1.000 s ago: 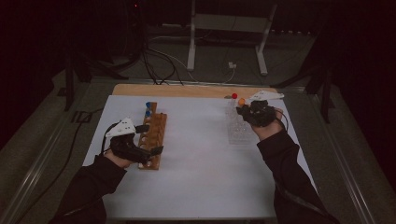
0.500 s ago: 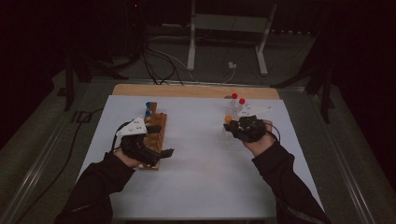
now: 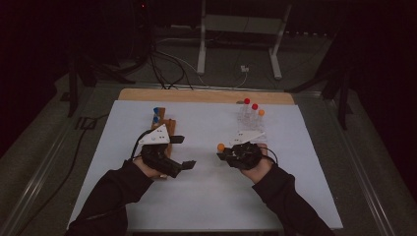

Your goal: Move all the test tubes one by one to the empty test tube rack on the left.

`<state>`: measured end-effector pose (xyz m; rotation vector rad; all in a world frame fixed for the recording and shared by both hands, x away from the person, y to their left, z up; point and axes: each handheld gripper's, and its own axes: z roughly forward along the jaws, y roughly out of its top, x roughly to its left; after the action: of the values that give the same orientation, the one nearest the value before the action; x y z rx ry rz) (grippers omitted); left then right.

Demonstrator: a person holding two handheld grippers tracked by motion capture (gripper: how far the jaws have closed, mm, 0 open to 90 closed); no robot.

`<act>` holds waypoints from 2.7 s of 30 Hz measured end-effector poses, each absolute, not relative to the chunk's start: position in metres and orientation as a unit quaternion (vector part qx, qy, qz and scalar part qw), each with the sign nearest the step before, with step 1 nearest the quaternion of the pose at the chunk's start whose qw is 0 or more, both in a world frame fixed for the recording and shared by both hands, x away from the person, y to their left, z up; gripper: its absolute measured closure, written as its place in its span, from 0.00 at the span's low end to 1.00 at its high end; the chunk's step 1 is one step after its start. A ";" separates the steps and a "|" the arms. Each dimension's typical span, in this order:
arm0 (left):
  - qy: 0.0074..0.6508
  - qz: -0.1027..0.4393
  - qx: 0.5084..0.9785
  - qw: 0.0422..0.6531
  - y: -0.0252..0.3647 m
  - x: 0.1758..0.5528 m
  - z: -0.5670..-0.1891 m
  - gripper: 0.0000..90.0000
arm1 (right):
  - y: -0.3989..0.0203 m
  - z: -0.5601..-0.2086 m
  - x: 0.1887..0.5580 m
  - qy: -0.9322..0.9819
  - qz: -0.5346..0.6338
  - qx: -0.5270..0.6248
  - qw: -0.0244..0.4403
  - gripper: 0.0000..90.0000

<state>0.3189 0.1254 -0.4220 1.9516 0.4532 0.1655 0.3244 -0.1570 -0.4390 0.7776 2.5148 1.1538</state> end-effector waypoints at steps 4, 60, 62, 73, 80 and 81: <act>0.187 0.067 0.820 0.536 0.117 0.319 -0.423 0.09 | -0.150 -0.441 0.319 0.870 0.400 0.260 0.125 0.84; 0.193 0.158 0.809 0.532 0.137 0.345 -0.384 0.80 | -0.159 -0.425 0.298 0.839 0.455 0.264 0.136 0.34; 0.202 0.167 0.808 0.528 0.143 0.347 -0.382 0.80 | -0.160 -0.424 0.298 0.836 0.457 0.269 0.139 0.28; 0.244 0.195 0.793 0.523 0.173 0.356 -0.377 0.80 | -0.161 -0.425 0.296 0.832 0.467 0.266 0.139 0.00; 0.260 0.216 0.792 0.509 0.190 0.358 -0.375 0.80 | -0.163 -0.425 0.296 0.830 0.470 0.265 0.141 0.00; 0.264 0.221 0.791 0.506 0.192 0.359 -0.376 0.80 | -0.163 -0.425 0.296 0.830 0.470 0.265 0.141 0.00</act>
<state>0.3591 0.1921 -0.3757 1.9084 0.6360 0.5334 0.2961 -0.1630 -0.4252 0.7665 2.3953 1.3582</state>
